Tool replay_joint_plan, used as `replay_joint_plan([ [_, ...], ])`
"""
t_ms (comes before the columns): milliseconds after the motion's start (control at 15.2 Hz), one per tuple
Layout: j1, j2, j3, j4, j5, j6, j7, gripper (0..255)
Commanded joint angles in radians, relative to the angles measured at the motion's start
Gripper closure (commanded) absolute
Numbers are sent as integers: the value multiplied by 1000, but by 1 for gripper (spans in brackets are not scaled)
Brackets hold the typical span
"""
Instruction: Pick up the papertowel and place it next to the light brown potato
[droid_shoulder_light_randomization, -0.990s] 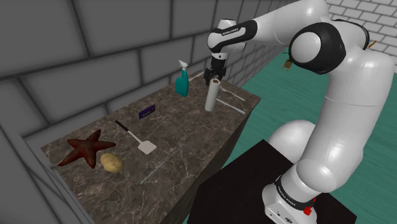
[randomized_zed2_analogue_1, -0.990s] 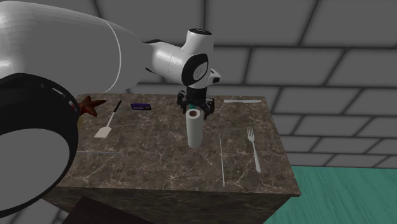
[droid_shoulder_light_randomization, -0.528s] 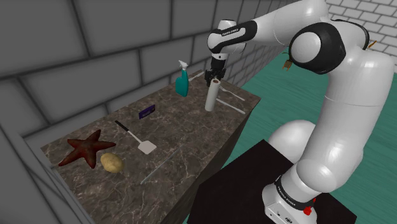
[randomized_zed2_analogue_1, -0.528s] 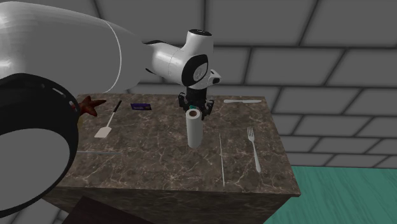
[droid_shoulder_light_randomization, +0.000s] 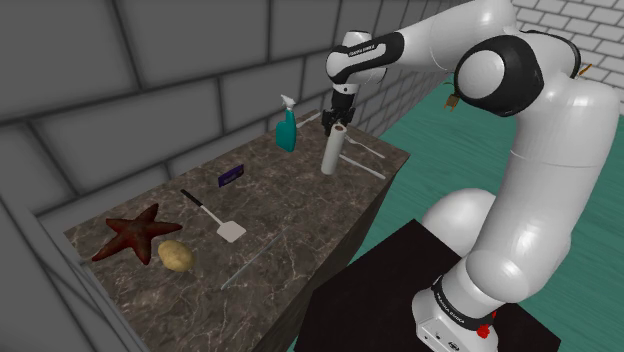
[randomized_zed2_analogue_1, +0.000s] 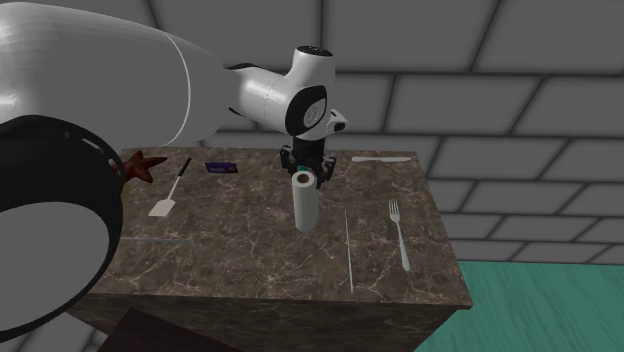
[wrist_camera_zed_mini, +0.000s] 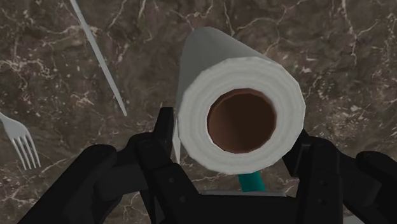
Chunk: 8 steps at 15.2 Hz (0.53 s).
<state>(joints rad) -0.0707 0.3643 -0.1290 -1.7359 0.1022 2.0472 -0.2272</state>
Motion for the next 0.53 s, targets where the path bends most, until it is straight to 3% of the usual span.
replay_joint_plan([
  [0, 0, 1, 0, 1, 0, 0, -1, 255],
  [462, 0, -31, -3, 50, -7, -81, 7, 255],
])
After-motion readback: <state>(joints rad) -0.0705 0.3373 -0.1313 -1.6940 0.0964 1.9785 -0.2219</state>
